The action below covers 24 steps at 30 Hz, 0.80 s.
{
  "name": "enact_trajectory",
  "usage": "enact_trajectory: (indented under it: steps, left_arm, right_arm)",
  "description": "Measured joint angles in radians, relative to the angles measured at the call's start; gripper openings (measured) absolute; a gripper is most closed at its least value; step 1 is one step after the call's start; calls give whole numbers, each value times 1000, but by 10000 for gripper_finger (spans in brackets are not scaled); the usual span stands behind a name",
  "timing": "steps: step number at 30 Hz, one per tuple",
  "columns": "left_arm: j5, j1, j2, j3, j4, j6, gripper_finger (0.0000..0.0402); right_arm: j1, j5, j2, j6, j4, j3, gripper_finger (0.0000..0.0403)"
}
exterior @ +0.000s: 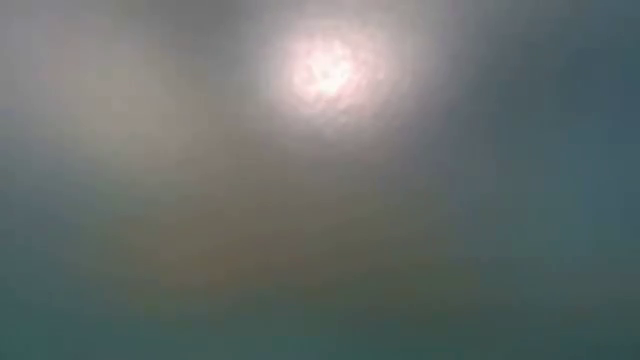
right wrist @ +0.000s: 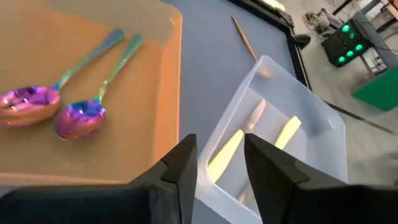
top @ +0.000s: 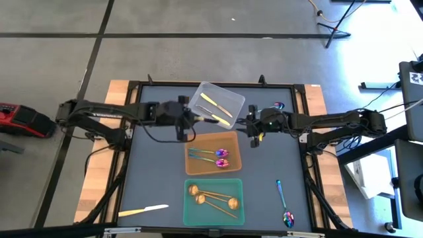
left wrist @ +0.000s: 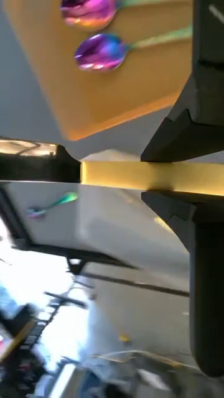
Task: Sort silverware by color (type)
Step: Put the yellow knife into the transparent bin
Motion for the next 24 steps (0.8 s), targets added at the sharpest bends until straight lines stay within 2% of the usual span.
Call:
enact_trajectory:
  steps: [4, 8, 14, 16, 20, 24]
  left_arm:
    - [160, 121, 74, 1, 178, 129, 69]
    - [227, 228, 186, 1, 320, 231, 69]
    - [227, 348, 361, 0, 478, 261, 69]
    - [215, 365, 397, 0, 481, 264, 69]
    - [138, 371, 429, 0, 471, 260, 72]
    - [86, 364, 428, 0, 470, 228, 98]
  right_arm:
    - [-8, 15, 0, -1, -12, 0, 127]
    - [-6, 15, 0, 3, -29, 0, 127]
    - [-6, 15, 1, 33, -58, 0, 127]
    - [-6, 15, 1, 53, -64, 0, 127]
    - [-6, 15, 1, 63, -70, 0, 127]
    - [-6, 15, 1, 66, -68, 0, 127]
